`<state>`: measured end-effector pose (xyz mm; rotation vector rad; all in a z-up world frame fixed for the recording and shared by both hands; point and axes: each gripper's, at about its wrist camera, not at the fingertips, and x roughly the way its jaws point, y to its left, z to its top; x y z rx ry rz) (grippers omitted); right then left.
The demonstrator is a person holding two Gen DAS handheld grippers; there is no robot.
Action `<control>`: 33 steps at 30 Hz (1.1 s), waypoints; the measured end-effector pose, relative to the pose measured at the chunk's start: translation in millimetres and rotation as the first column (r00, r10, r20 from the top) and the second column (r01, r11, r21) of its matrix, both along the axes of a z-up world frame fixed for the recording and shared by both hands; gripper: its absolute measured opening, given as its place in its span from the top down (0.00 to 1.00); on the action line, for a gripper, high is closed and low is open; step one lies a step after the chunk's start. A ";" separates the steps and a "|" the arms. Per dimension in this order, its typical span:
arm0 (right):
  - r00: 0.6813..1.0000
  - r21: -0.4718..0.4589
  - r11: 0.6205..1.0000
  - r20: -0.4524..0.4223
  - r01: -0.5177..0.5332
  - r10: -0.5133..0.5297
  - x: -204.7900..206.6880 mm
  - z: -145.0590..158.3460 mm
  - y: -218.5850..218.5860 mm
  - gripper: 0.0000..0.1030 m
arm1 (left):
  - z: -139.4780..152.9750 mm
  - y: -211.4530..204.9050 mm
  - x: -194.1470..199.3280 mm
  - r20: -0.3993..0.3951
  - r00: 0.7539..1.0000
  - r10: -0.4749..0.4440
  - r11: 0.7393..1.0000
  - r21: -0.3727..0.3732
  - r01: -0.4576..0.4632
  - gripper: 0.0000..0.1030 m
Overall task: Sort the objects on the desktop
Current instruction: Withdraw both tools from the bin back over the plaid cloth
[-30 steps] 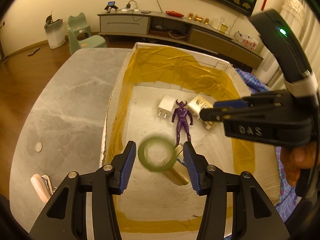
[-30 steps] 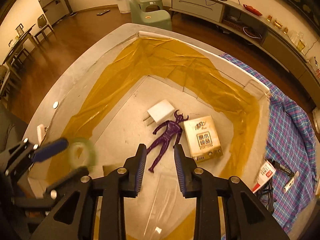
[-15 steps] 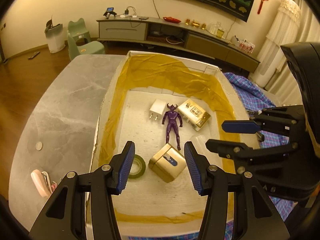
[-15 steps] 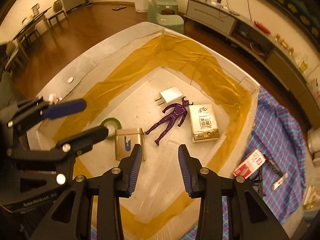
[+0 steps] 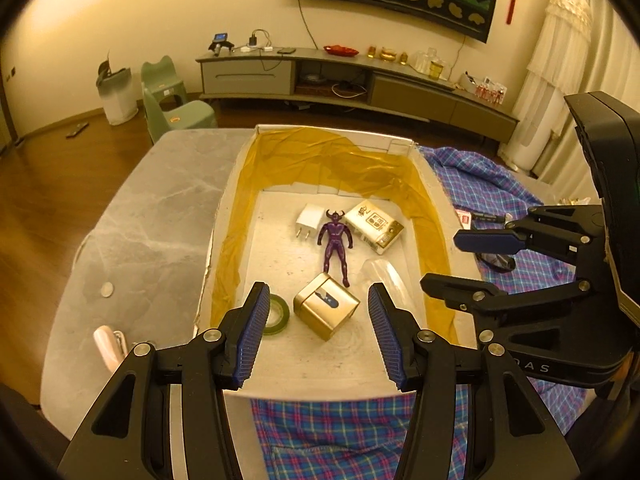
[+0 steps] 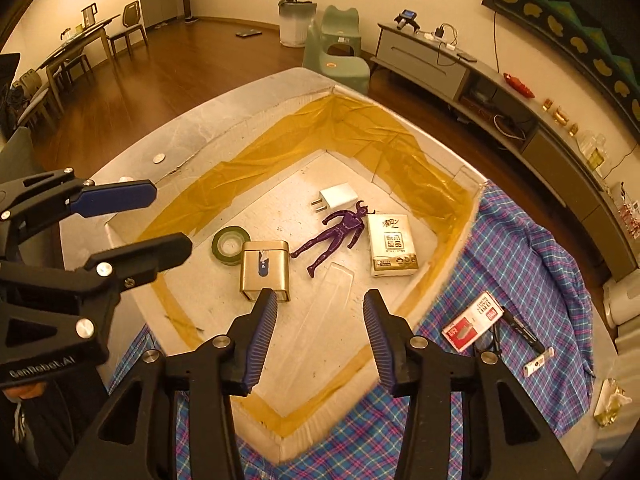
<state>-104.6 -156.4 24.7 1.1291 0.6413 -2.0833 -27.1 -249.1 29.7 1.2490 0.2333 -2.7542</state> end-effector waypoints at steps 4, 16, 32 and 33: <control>1.000 -0.026 1.000 -0.015 0.001 -0.001 8.0 5.1 12.1 0.52 | 6.9 12.1 6.7 0.003 1.000 -0.009 1.000 -0.025 0.009 0.47; 0.993 -0.152 0.988 -0.119 -0.033 0.015 34.6 21.5 59.1 0.46 | 25.4 55.3 27.9 -0.021 1.000 -0.012 0.996 -0.085 0.010 0.47; 0.986 -0.402 0.907 -0.052 0.125 -0.159 22.5 -8.5 187.6 0.41 | 12.6 149.5 -2.8 0.036 0.990 -0.138 0.990 -0.023 0.139 0.47; 0.983 -0.403 0.903 -0.040 0.146 -0.177 17.8 -12.5 195.5 0.41 | 10.0 157.6 -8.9 0.044 0.988 -0.148 0.988 -0.025 0.149 0.47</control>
